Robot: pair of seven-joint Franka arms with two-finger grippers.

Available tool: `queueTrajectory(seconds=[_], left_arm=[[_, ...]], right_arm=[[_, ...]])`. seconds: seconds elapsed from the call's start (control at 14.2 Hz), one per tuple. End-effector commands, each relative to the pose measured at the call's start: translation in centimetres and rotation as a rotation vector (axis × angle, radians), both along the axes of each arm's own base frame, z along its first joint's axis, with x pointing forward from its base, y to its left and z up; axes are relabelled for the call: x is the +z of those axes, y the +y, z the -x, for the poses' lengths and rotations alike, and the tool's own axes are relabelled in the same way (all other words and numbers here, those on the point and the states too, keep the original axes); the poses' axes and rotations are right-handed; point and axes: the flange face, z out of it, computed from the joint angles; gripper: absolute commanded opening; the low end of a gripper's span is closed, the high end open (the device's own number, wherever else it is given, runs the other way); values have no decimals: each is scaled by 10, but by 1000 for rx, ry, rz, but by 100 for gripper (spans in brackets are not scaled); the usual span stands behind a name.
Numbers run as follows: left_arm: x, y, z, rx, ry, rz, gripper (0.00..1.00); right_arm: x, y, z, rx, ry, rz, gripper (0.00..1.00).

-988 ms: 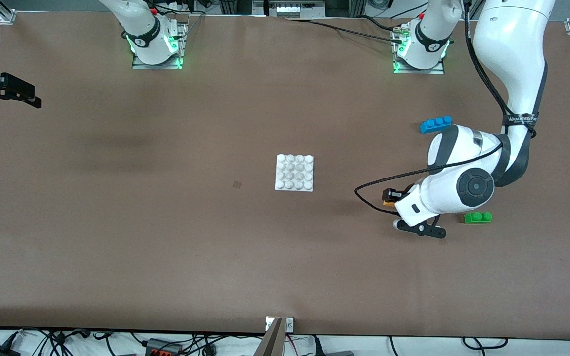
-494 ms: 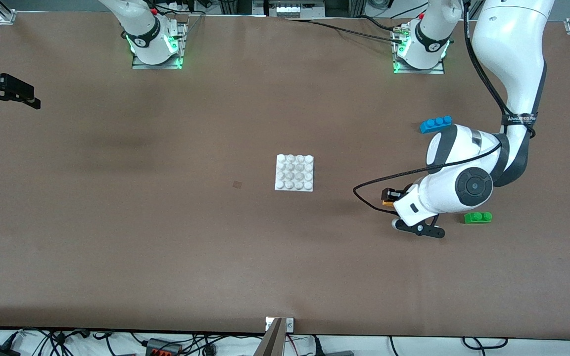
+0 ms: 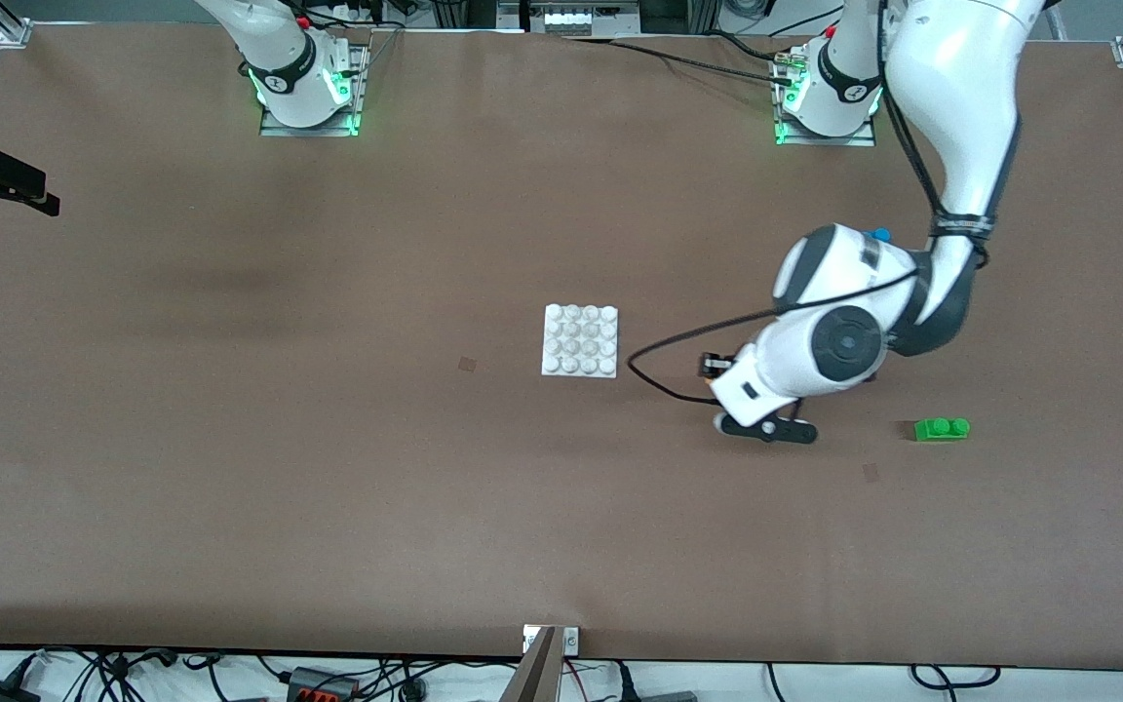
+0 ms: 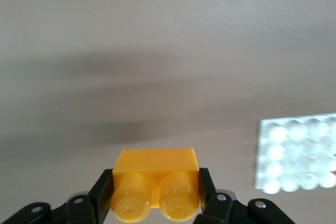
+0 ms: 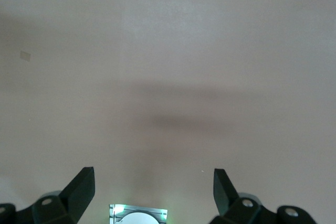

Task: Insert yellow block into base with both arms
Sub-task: 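Carry the yellow block over the white base plate with the left gripper, then lower and press the yellow block onto the base plate studs with the left gripper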

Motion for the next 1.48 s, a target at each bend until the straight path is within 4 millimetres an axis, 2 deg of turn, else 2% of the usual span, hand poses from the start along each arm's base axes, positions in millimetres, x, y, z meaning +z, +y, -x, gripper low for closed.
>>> queueTrajectory(seconds=[0.0, 0.07, 0.21, 0.42, 0.56, 0.71, 0.99, 1.41], left_arm=[[-3, -51, 21, 12, 11, -24, 47], [-11, -60, 25, 14, 21, -26, 47], [-13, -92, 36, -8, 6, 0, 47], [-34, -127, 49, -11, -21, 33, 47], [-46, -165, 73, 14, -34, 29, 47], [-54, -187, 90, -6, -31, 16, 47], [-58, -212, 103, -35, -82, 52, 47], [-79, -205, 100, -79, -122, 4, 47]], right_arm=[[-2, 0, 2, 4, -2, 8, 100], [-2, 0, 2, 4, -1, 8, 100], [-1, 1, 3, 8, -2, 9, 100], [0, 5, 2, 19, -7, 9, 100], [1, 6, 2, 20, -4, 9, 100], [1, 6, 2, 22, -4, 9, 100], [1, 6, 3, 20, -4, 9, 100], [1, 11, 2, 25, -4, 9, 100]])
